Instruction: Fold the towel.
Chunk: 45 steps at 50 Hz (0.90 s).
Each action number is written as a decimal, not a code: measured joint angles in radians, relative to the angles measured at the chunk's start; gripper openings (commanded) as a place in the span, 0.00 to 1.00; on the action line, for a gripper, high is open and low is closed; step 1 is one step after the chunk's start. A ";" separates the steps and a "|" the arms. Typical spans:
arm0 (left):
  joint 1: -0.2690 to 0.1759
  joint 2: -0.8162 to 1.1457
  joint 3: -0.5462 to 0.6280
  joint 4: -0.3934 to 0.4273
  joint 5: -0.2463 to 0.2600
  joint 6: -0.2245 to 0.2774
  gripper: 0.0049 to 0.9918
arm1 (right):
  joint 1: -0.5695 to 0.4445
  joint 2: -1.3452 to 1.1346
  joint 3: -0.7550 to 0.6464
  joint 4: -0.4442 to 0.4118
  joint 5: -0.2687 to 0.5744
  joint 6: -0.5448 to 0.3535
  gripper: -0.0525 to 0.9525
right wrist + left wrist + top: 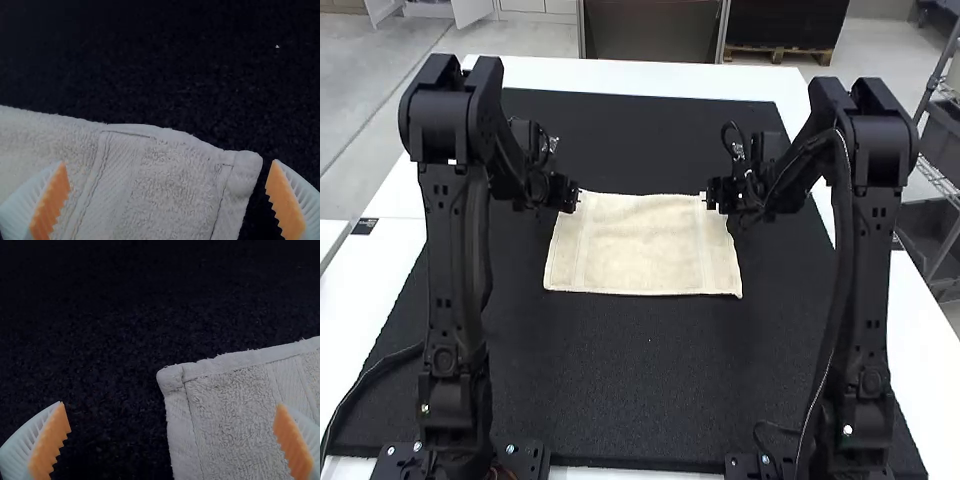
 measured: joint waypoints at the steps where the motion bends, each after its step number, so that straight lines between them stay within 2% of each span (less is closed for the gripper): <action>1: 0.001 0.000 0.000 0.000 0.000 0.000 0.96 | 0.000 0.000 0.000 0.000 0.000 0.000 0.95; 25: 0.002 0.011 0.000 -0.005 0.000 0.003 0.96 | 0.000 0.031 0.000 0.008 0.003 -0.001 0.95; 29: 0.002 0.025 0.000 -0.005 0.000 0.006 0.91 | 0.000 0.031 0.000 0.008 0.003 -0.001 0.95; 35: 0.005 0.032 0.000 0.005 -0.003 0.013 0.87 | 0.000 0.031 0.000 0.008 0.008 -0.001 0.85; 39: 0.006 0.032 0.000 0.005 -0.002 0.016 0.87 | 0.000 0.031 0.000 0.008 0.018 -0.002 0.83; 42: 0.006 0.032 0.000 0.005 -0.002 0.018 0.87 | 0.000 0.031 0.000 0.008 0.020 -0.004 0.69; 45: 0.006 0.032 0.000 0.006 -0.003 0.019 0.82 | 0.000 0.032 0.002 0.006 0.027 -0.005 0.53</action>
